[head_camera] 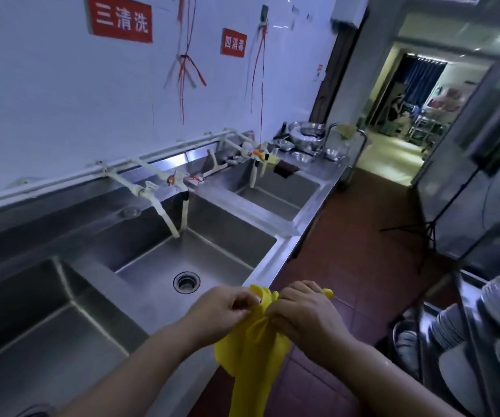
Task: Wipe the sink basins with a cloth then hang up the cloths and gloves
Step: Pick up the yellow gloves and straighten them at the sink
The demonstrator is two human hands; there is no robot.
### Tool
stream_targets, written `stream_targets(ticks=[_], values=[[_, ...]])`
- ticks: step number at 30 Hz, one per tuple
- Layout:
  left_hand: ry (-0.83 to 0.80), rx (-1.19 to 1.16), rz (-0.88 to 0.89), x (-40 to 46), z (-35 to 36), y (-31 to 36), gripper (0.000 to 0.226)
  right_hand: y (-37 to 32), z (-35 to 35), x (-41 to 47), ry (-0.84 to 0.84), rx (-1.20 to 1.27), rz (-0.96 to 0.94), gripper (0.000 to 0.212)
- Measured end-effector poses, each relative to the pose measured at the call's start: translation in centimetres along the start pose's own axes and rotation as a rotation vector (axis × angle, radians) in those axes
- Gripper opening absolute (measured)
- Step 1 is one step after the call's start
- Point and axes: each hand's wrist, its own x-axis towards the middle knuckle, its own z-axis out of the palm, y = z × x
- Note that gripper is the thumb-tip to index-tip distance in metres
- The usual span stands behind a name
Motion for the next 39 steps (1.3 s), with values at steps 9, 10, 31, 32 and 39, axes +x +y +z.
stream_targets(ticks=[9, 10, 31, 32, 39], values=[[-0.119, -0.335, -0.036, 9.6, 0.3, -1.7, 0.036, 9.0, 3.5, 5.2, -0.002, 0.125, 0.275, 0.018], [-0.138, -0.326, -0.034, 10.7, 0.4, -1.7, 0.035, 10.0, 3.8, 5.5, -0.003, 0.137, 0.294, 0.019], [-0.166, -0.02, -0.083, 43.1, 11.4, 4.0, 0.031, 49.7, 3.4, 6.1, -0.158, 0.087, 0.197, 0.086], [-0.171, 0.013, -0.085, 44.5, 11.8, 4.4, 0.028, 51.1, 3.5, 6.6, -0.165, 0.093, 0.171, 0.088], [-0.097, 0.178, -0.115, 53.9, 13.3, 4.1, 0.023, 60.1, 4.7, 11.5, -0.314, 0.138, 0.069, 0.087]])
